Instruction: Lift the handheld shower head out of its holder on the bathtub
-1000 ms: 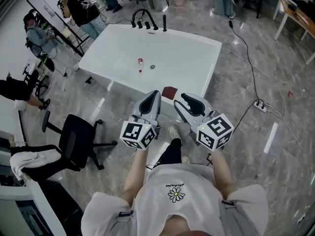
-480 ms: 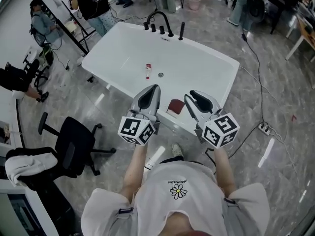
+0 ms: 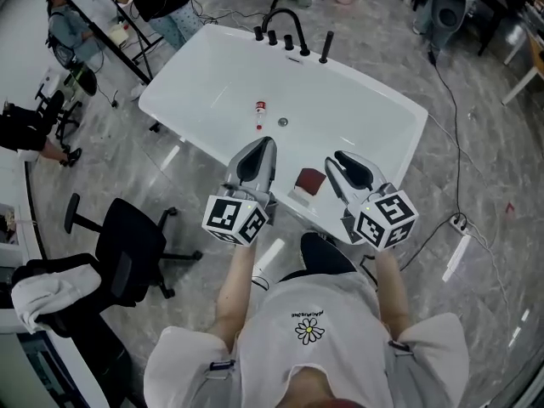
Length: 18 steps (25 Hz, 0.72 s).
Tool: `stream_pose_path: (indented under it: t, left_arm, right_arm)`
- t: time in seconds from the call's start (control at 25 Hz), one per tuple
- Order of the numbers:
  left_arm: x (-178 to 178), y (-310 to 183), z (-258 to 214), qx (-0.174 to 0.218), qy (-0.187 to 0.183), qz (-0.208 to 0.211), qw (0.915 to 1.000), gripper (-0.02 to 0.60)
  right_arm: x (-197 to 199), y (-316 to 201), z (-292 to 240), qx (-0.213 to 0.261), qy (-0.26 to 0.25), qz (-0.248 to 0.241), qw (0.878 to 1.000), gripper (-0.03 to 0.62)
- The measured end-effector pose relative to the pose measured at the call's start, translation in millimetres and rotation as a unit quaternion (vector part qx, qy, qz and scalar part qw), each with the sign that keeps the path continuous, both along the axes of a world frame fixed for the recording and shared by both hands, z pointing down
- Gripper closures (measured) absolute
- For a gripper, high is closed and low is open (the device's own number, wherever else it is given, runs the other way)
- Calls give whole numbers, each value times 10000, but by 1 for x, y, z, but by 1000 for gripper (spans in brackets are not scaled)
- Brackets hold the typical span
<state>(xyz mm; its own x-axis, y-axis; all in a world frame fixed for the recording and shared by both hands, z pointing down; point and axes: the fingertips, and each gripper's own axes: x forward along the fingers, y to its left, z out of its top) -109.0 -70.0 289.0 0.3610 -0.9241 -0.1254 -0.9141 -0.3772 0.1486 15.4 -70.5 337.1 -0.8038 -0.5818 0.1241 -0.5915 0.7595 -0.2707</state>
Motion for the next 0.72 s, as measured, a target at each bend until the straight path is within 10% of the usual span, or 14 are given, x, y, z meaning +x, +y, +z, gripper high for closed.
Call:
stream_pose_path:
  t: [0.72]
  left_arm:
    - [-11, -143, 28, -55, -193, 421, 9989, 581]
  right_arm:
    - [-15, -153, 42, -130, 210, 588, 9980, 461]
